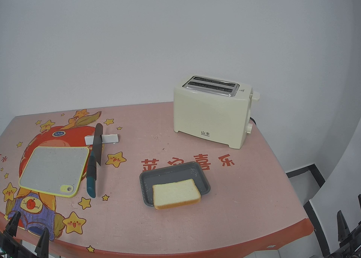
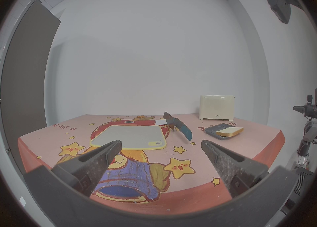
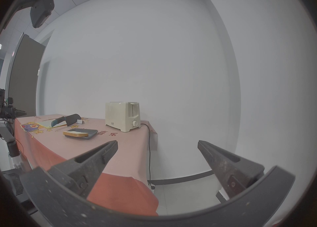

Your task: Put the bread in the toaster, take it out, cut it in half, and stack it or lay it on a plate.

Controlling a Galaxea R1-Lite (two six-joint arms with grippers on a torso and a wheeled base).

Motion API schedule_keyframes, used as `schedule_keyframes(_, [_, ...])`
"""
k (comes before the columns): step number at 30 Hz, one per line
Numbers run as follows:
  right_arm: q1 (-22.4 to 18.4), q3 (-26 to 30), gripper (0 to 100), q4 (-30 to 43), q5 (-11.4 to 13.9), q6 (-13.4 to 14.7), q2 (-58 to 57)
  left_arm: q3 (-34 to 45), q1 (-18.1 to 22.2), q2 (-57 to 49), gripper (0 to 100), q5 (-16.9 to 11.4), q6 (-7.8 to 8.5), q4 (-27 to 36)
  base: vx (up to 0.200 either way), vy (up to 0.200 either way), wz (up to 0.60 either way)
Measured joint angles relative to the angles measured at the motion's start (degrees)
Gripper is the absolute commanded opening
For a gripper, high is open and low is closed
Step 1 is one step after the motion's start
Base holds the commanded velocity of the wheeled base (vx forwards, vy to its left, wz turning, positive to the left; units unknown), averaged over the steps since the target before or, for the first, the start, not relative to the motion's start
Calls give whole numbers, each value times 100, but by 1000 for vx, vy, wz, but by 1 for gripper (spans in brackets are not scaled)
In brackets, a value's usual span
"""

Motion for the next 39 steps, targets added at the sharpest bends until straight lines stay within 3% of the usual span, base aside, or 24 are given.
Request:
schedule_keyframes(15, [0,0,100,-20,-39,72,0,0,7,0,100,0,0,0,0,0,0])
schedule_keyframes(23, [0,-13,100,-1063,13,88,0,0,7,0,100,0,0,0,0,0,0])
schedule_keyframes(26, [24,-11,100,-958,121,115,0,0,7,0,100,0,0,0,0,0,0])
schedule_keyframes(29, [49,0,100,-428,380,271,1,0,0,0,100,0,0,0,0,0,0])
schedule_keyframes(31, [66,-24,100,-162,605,583,9,0,0,0,100,0,0,0,0,0,0])
schedule_keyframes(35, [94,-249,100,118,1067,1546,98,0,2,0,100,0,0,0,0,0,0])
schedule_keyframes(37, [121,-413,100,236,1335,2220,177,0,2,0,100,0,0,0,0,0,0])
schedule_keyframes(39, [157,-614,100,349,1669,3068,284,0,2,0,100,0,0,0,0,0,0])
